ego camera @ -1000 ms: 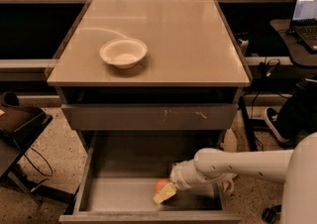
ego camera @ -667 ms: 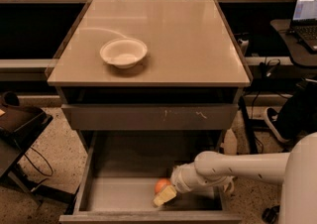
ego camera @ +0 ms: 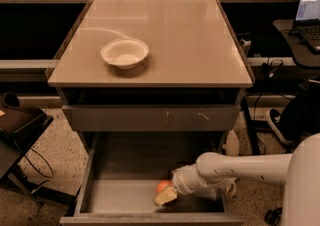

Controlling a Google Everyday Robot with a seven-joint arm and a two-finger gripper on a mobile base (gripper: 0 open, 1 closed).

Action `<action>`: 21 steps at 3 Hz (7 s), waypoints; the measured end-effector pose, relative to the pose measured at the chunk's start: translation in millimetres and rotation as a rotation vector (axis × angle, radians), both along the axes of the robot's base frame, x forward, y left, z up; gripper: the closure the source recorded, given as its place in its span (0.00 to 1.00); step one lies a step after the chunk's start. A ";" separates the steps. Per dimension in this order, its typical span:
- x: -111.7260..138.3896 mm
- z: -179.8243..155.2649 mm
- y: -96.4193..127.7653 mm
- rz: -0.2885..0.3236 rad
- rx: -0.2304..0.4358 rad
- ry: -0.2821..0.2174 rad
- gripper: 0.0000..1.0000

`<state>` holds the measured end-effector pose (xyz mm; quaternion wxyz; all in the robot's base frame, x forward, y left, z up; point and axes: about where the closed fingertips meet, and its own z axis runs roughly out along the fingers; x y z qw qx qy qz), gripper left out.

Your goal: Pick orange from middle drawer and place on counter

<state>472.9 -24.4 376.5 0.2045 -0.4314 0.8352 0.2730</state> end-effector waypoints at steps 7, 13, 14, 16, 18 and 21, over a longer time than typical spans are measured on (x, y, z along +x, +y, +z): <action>-26.4 229.9 -24.4 -0.063 -0.183 -0.048 1.00; 70.6 523.6 -54.0 -0.196 -0.181 -0.349 1.00; 88.5 530.1 -67.3 -0.213 -0.180 -0.320 1.00; 184.6 553.2 -151.7 -0.370 -0.242 -0.290 1.00; 201.1 577.7 -162.9 -0.397 -0.220 -0.344 1.00; 257.5 482.3 -132.6 -0.355 -0.170 -0.203 1.00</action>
Offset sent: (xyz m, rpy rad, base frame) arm 0.0000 0.0000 0.0000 0.0000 0.0000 0.0000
